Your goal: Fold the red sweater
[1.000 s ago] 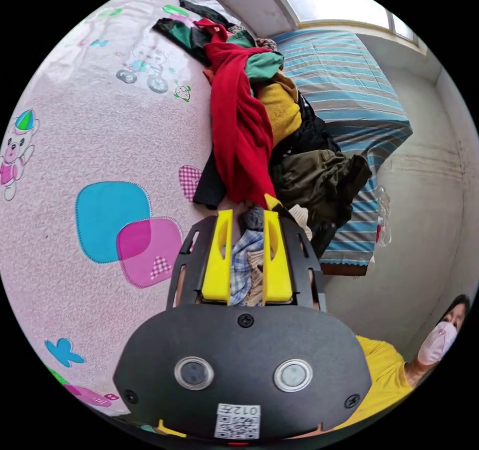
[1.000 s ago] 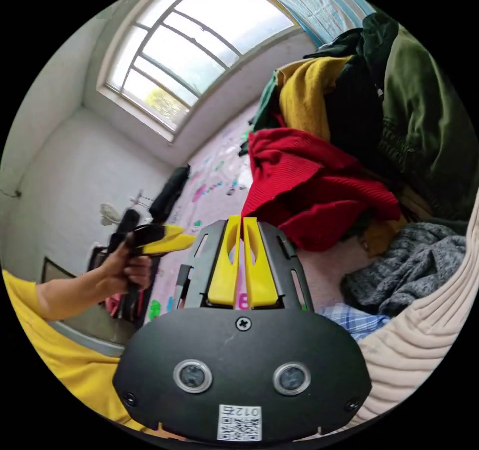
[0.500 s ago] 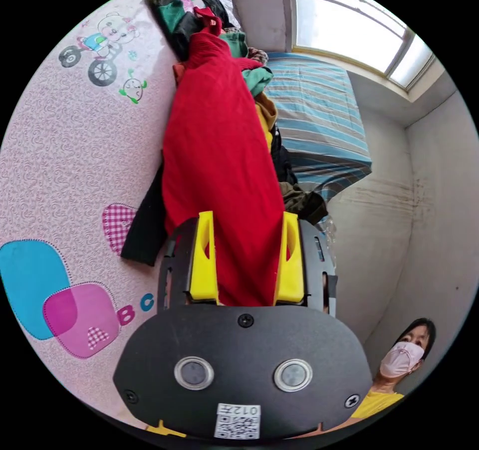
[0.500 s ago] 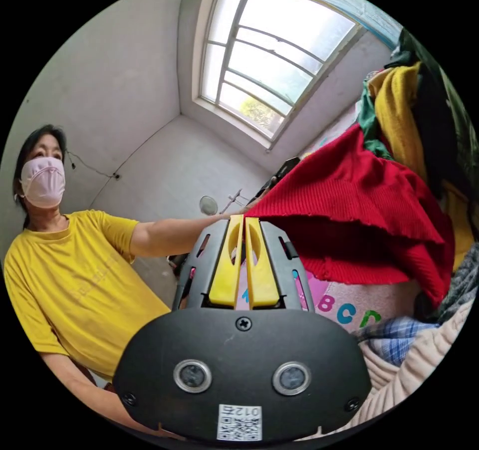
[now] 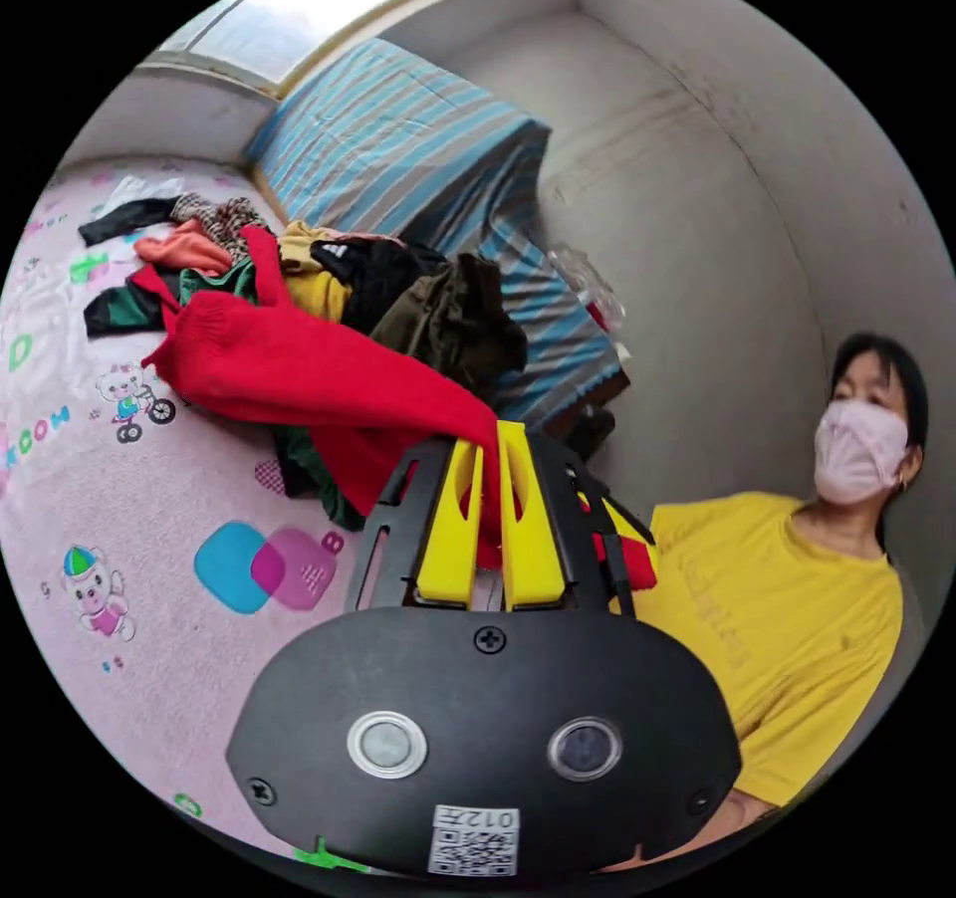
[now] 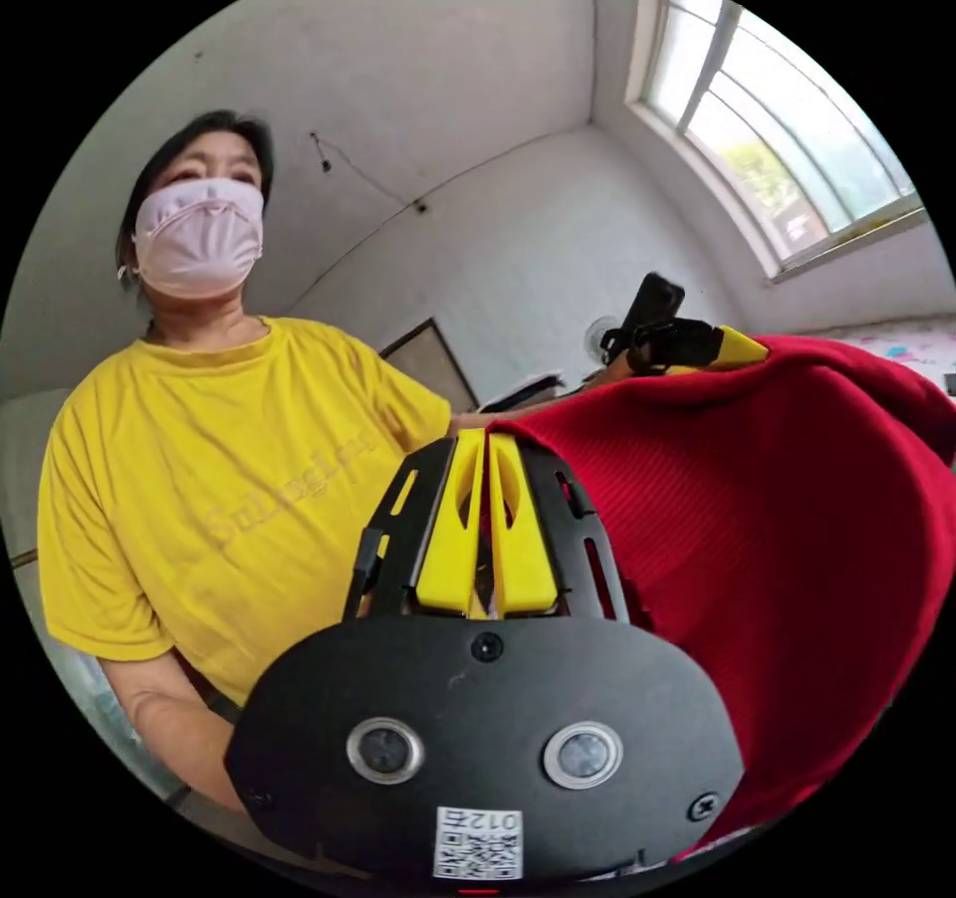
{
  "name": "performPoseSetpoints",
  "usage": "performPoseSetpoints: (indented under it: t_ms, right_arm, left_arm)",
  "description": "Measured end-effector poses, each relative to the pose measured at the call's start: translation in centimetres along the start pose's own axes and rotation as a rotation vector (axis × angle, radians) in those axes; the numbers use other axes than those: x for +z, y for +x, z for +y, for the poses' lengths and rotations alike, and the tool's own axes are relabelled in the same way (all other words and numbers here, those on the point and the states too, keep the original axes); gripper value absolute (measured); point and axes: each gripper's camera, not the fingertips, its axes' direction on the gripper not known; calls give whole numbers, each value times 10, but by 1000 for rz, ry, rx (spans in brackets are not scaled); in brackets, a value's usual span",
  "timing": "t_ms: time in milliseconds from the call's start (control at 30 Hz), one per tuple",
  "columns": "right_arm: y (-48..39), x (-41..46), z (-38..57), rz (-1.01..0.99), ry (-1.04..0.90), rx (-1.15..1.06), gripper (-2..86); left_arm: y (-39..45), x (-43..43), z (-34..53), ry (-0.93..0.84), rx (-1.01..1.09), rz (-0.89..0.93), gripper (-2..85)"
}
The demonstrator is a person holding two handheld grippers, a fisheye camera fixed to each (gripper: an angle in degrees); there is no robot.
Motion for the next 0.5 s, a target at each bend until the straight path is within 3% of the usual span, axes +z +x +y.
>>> performPoseSetpoints:
  t_ms: [100,233,333,400,500]
  right_arm:
    - [-3,60,9,-154,-143,30,8]
    - [21,131,49,-219,-251,265,11]
    - [46,167,77,-94,-327,477,14]
    - [61,177,88,-21,-333,570,15]
    - [85,173,94,94,-207,665,21]
  left_arm:
    - [38,-25,67,-84,74,-67,53]
    - [34,-49,183,-251,-100,-267,47]
    - [11,-49,272,-422,-284,-377,38]
    - [-1,-48,321,-457,-384,-357,34]
    - [-13,-47,383,-484,-502,-386,29]
